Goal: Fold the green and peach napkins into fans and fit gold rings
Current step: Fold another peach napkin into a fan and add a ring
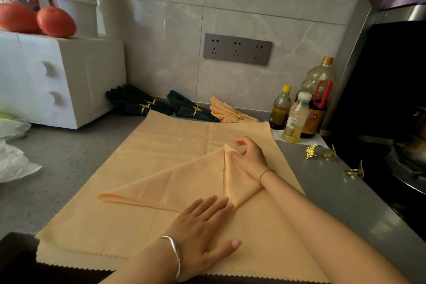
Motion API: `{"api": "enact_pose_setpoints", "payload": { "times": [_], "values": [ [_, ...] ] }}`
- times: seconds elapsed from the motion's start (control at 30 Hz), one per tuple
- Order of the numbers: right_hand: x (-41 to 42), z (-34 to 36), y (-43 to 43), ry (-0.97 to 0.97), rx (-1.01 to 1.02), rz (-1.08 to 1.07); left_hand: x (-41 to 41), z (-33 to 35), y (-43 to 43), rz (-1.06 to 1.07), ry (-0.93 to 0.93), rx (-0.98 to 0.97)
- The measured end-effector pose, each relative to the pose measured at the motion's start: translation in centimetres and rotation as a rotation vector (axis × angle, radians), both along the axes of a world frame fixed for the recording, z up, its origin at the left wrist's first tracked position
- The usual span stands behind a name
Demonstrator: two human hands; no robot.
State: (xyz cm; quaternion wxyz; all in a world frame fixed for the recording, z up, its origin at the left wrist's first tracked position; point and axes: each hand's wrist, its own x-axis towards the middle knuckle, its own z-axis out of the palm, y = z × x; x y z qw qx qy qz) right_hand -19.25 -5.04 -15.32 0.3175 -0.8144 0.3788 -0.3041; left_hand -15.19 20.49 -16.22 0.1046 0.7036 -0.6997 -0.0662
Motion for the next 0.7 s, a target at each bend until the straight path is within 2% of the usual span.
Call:
{"api": "enact_pose_setpoints", "payload": {
  "times": [0.13,0.23,0.3,0.4,0.53,0.7],
  "values": [
    [-3.2,1.4,2.0,0.013,-0.134,0.078,-0.2,-0.1,0.0,0.004,-0.019,-0.006],
    [-7.0,1.2,5.4,0.078,-0.170,0.301,-0.2,-0.2,-0.1,-0.001,-0.015,0.009],
    [-9.4,0.8,7.7,0.227,-0.237,0.460,-0.1,-0.1,-0.1,-0.009,-0.018,0.027],
    [-11.8,0.3,9.7,0.504,-0.293,0.578,-0.2,0.3,-0.1,-0.019,-0.016,0.071],
    [-12.8,-0.1,10.0,0.644,-0.307,0.616,-0.3,0.6,0.0,-0.023,-0.027,0.075],
    [-13.6,-0.2,6.6,0.732,-0.277,0.458,-0.3,0.7,0.0,-0.038,-0.028,0.095]
  ]
}}
